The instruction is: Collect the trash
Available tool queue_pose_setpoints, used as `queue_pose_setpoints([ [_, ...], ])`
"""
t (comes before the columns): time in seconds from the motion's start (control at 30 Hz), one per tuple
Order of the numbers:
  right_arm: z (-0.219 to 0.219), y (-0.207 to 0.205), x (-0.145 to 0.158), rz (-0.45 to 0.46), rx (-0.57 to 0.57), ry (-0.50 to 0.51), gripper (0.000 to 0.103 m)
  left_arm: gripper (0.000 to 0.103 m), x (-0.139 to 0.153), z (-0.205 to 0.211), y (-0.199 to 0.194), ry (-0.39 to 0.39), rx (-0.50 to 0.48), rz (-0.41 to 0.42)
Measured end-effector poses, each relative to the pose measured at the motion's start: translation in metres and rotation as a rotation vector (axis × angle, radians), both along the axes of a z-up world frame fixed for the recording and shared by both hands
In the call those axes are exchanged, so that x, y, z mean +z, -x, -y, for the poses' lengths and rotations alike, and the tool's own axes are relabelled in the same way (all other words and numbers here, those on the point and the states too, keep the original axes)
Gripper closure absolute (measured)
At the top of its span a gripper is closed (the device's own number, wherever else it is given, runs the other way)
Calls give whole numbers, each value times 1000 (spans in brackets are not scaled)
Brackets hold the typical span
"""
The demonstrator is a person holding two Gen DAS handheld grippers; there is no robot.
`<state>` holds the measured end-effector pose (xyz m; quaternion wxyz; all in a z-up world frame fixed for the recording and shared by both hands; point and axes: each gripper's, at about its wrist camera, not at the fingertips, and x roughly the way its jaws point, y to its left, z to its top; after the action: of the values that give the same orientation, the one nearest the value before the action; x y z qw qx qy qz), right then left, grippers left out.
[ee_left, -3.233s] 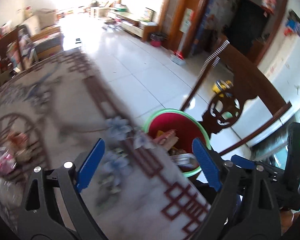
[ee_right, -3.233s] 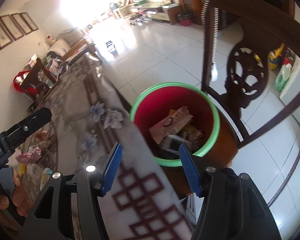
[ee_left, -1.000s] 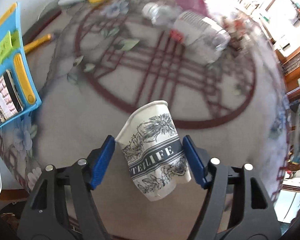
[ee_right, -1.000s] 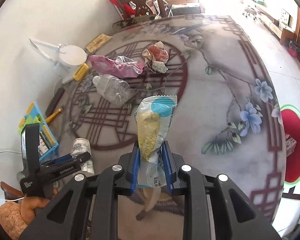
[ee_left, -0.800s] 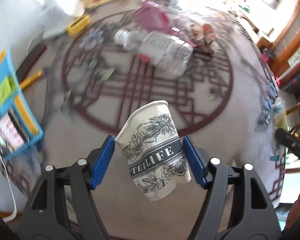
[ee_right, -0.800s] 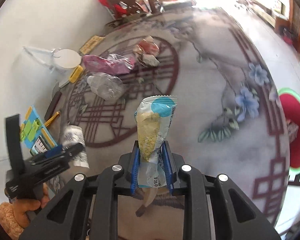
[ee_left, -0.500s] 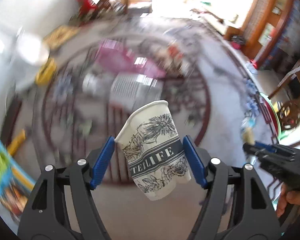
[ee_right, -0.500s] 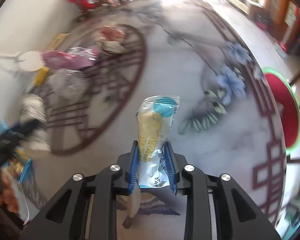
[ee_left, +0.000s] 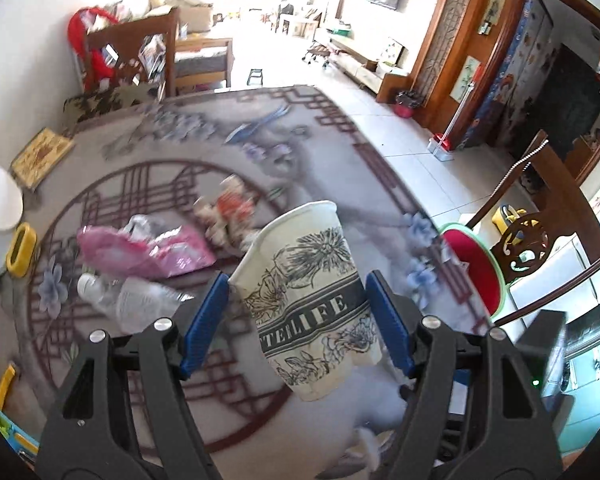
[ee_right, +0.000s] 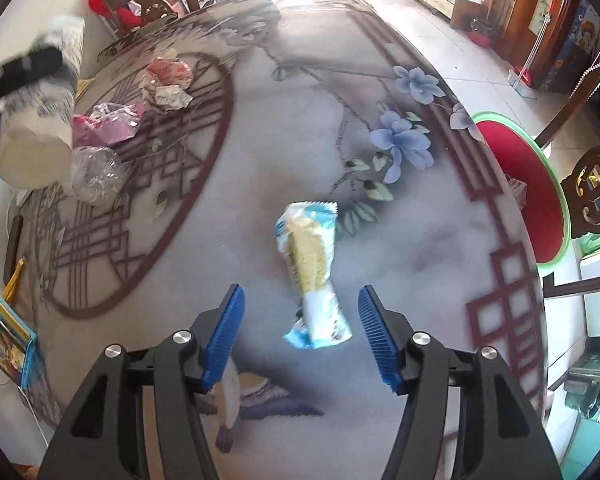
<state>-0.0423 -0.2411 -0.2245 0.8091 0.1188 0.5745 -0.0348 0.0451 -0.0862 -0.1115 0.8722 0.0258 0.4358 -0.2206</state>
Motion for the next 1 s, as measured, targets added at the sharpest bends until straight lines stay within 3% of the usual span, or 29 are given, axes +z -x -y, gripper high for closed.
queue_pose_setpoints([
  [0.13,1,-12,-9,2,82,17,49,34,18,21,11,-17,7,44],
  [0.2,1,-15,-17,-14,115,-11,61,34,24,27,16,-17,17,56],
  [0.27,2,-14,-21,-19,124,-37,84,34,30,35,21,-20,22,68],
  [0.43,15,-7,-8,44,126,-82,84,34,37,54,28,-30,-1,101],
  [0.7,59,2,28,134,36,-100,84,33,41,99,24,6,-92,102],
  [1.0,76,10,32,151,-27,-140,84,33,36,108,36,-25,-122,84],
])
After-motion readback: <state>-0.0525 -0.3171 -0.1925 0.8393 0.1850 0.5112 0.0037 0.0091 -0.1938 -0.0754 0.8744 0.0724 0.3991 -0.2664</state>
